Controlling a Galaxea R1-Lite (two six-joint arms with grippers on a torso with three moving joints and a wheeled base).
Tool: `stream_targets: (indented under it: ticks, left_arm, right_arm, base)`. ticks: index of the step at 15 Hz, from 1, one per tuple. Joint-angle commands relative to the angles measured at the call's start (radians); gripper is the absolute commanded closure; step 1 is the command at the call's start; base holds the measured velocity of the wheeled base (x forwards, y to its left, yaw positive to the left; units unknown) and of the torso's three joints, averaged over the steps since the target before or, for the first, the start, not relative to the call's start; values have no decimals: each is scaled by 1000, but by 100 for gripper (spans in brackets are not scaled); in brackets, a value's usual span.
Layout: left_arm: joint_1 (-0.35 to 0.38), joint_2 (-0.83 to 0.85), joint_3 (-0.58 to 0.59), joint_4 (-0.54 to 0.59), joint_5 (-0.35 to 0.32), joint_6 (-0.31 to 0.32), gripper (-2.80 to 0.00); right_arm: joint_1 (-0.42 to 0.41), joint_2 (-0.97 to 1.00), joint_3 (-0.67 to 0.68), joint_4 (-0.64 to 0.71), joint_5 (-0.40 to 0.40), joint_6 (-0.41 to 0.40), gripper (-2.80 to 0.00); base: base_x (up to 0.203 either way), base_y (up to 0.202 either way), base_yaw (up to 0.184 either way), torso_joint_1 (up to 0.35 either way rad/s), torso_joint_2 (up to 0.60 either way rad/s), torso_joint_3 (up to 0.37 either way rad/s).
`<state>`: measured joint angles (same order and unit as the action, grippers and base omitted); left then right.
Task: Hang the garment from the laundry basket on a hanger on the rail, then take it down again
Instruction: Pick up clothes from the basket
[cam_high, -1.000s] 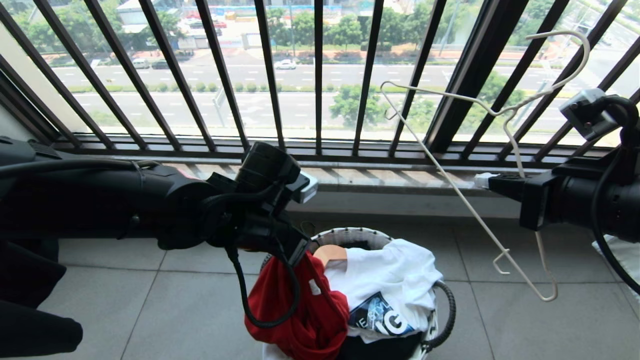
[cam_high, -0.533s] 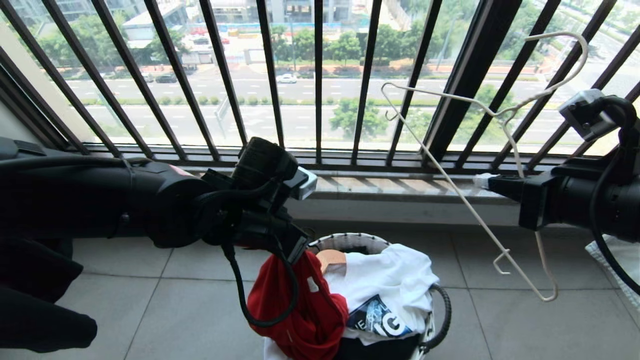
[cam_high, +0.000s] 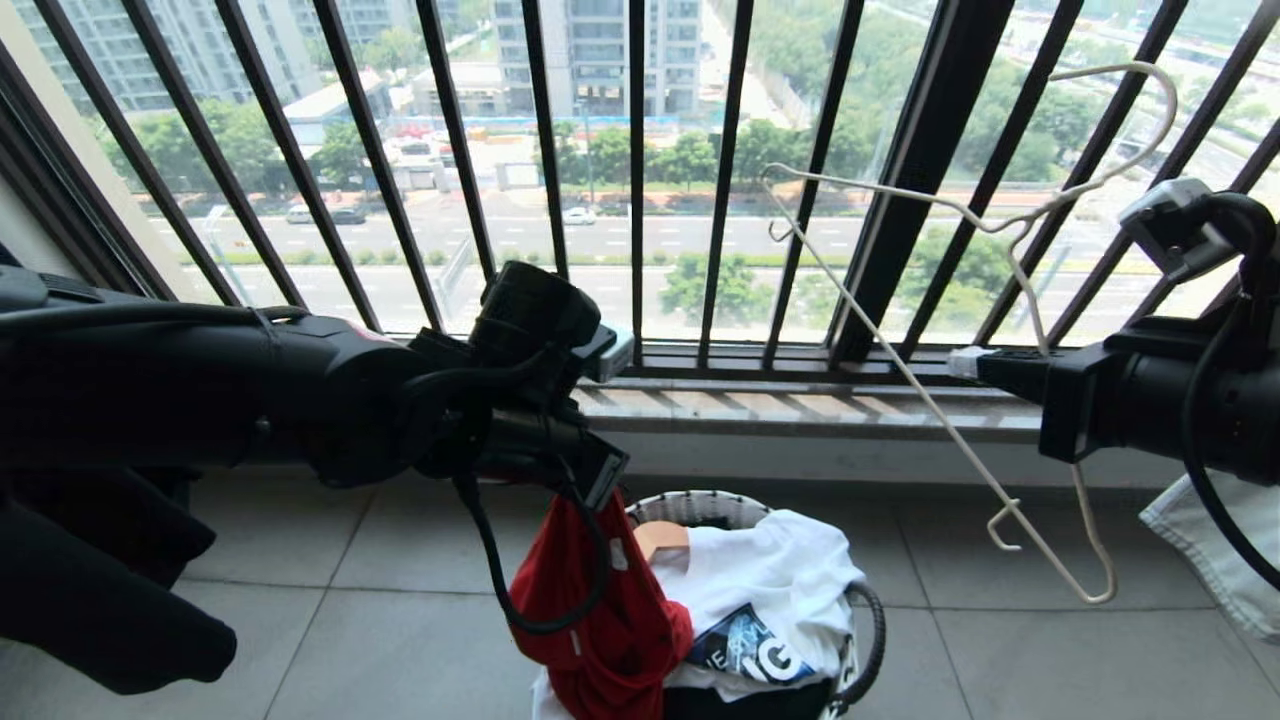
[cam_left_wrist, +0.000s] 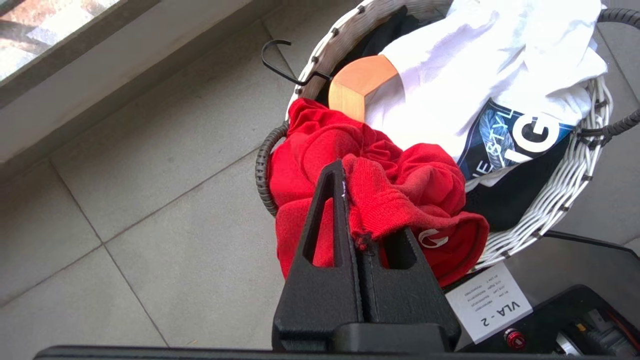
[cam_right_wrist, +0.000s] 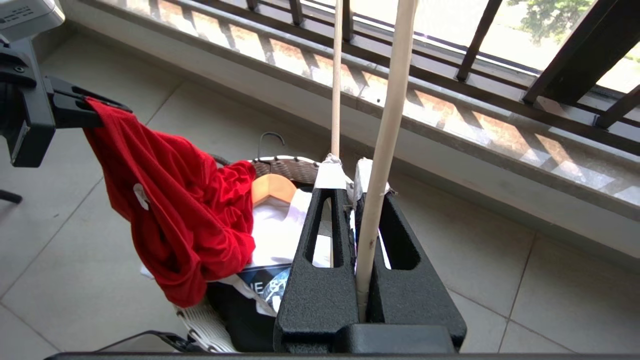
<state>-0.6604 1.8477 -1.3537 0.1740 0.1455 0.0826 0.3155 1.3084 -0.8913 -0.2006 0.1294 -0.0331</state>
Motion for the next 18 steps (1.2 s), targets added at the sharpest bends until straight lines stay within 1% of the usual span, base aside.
stream_targets:
  ticks: [1, 18]
  left_arm:
    - [1, 10, -5, 1, 2, -1, 0]
    - [2, 10, -2, 0, 3, -1, 0]
  right_arm:
    - [-4, 2, 0, -2, 1, -1, 0]
    - [-13, 2, 0, -2, 3, -2, 0]
  base:
    - [0, 0, 0, -7, 7, 198]
    - [0, 0, 0, -1, 3, 201]
